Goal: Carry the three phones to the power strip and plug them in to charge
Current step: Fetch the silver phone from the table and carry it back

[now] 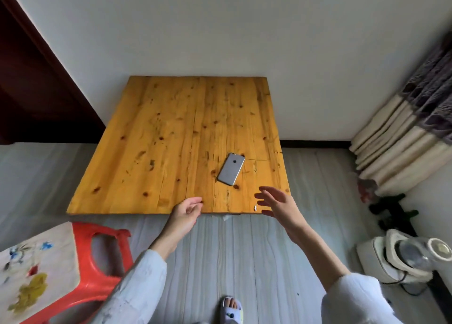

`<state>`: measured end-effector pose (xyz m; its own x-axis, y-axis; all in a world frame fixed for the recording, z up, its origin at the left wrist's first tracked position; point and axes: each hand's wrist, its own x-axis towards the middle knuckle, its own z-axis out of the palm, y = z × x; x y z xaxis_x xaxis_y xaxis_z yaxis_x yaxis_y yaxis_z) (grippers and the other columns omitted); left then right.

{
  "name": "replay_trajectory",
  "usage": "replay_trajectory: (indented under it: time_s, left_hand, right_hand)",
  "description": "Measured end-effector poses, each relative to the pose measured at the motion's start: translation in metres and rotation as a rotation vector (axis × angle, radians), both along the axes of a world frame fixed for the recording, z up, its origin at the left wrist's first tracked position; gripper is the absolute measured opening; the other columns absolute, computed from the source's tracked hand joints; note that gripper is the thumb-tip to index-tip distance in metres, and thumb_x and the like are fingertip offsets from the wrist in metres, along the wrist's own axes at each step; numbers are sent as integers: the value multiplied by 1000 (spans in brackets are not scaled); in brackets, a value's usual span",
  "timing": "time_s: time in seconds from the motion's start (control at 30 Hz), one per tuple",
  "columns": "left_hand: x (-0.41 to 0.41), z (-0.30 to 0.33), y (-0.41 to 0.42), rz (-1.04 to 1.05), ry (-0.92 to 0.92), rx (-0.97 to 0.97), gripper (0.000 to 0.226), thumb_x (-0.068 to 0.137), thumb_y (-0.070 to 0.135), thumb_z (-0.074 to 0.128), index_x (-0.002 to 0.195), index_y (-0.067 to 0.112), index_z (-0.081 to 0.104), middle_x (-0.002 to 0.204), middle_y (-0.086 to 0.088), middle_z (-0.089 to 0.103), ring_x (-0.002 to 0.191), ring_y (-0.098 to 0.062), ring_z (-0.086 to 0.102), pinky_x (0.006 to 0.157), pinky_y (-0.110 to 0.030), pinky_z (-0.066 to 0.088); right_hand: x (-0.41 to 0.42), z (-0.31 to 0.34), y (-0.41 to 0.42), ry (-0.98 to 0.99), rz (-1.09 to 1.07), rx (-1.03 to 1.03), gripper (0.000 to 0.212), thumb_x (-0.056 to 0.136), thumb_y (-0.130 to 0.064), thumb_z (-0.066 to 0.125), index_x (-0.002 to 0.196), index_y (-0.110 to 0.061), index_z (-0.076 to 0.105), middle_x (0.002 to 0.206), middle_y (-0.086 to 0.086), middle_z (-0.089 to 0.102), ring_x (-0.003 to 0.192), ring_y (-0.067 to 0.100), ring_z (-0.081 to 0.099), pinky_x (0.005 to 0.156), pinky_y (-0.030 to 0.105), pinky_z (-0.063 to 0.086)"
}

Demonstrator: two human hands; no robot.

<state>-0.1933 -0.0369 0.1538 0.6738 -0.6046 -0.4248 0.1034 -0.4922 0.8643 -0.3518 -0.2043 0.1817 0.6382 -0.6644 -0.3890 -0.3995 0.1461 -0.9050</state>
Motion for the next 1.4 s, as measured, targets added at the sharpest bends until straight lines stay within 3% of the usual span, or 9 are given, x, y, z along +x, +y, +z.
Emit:
replay_trajectory:
  time_s: [0.13,0.27,0.5,0.63,0.73,0.93,1.07,1.27,1.4]
  left_hand:
    - [40,-44,-51,-111,-59,170,36,94,14,44,130,11,45,135,-13,50,122,-23,48,101,-31,38]
    - [64,-89,-106,-267,-237,253,56,95,21,43,144,15,19,153,-8,25,139,-23,26,113,-34,23]
    - [90,-152,-189,-490,-475,436,72,94,37,39,146,16,-6,157,-10,-4,145,-27,-5,118,-46,2]
    - [87,-174,-209,-562,-688,561,75,91,43,43,146,19,-1,156,-15,2,144,-34,0,115,-54,6]
    - [76,-177,-215,-523,-756,547,75,88,33,53,146,21,6,150,-19,16,135,-35,19,107,-50,27]
    - [68,-166,-242,-545,-649,662,90,76,22,70,143,14,9,137,-21,31,121,-33,34,97,-42,37]
    - [78,-167,-241,-487,-490,622,48,79,13,65,120,8,42,128,-20,52,115,-36,51,90,-45,48]
    - [69,-136,-217,-521,-23,435,27,87,12,57,113,5,53,121,-17,60,98,-27,57,73,-27,42]
    - [31,-88,-213,-521,198,248,22,87,3,56,109,2,54,116,-18,62,90,-22,55,73,-28,45]
  right_hand:
    - [44,-53,-42,220,108,-178,40,95,-24,45,132,-9,45,135,12,53,118,21,53,80,18,49]
    - [75,-112,-74,590,265,-389,56,95,-39,38,145,-20,21,155,9,21,142,30,19,114,42,24]
    - [94,-176,-110,864,485,-575,69,93,-44,40,146,-32,-4,157,6,-15,143,32,-13,115,55,6]
    - [87,-196,-110,890,570,-601,74,93,-39,44,145,-32,-7,157,7,-15,143,35,-11,114,58,11]
    - [85,-201,-111,900,597,-587,79,91,-39,48,144,-33,-10,156,7,-17,143,36,-12,113,57,10]
    - [79,-194,-111,895,592,-507,75,93,-37,46,145,-32,-8,156,6,-18,142,34,-14,114,56,6]
    - [76,-190,-101,811,558,-397,64,95,-40,38,147,-27,2,158,6,-9,144,33,-5,116,51,16]
    - [37,-146,-82,705,163,-230,58,93,-32,47,144,-18,22,151,9,29,128,33,42,101,40,39]
    - [-14,-101,-68,602,-132,-130,48,93,-27,49,137,-14,36,134,12,52,117,27,54,95,31,42]
